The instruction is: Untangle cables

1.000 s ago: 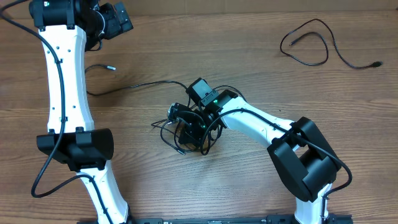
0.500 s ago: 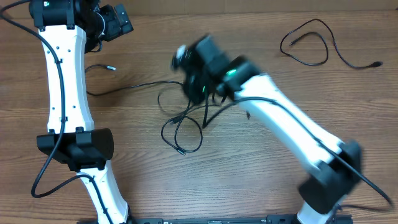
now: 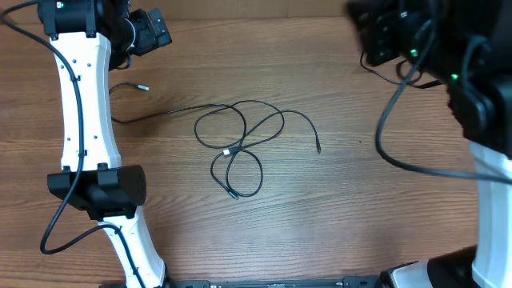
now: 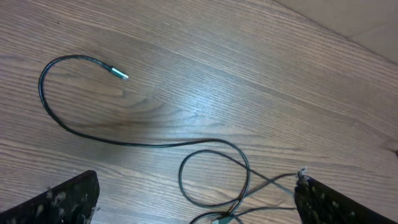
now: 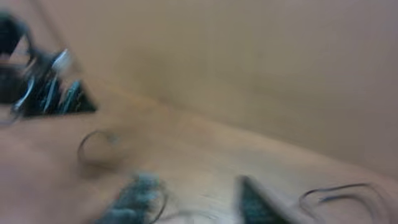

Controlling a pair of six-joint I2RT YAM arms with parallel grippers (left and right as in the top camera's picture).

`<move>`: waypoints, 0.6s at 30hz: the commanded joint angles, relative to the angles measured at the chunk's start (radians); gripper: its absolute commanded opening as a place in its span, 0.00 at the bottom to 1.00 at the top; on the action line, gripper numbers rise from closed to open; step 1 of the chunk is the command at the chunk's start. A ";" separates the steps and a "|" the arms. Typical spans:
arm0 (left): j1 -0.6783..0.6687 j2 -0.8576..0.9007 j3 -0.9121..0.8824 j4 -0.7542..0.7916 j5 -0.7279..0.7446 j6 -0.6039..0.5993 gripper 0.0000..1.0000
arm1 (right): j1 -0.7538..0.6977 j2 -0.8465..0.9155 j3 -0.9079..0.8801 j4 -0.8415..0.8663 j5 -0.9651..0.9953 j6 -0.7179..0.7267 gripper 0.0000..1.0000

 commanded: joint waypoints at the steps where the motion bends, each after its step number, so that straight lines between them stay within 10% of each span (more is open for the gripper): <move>1: -0.003 -0.033 0.021 -0.006 0.008 0.024 1.00 | 0.036 0.069 -0.093 -0.006 -0.160 -0.006 1.00; 18: -0.003 -0.033 0.021 -0.020 0.007 0.069 1.00 | 0.155 0.425 -0.640 0.432 -0.230 0.013 0.94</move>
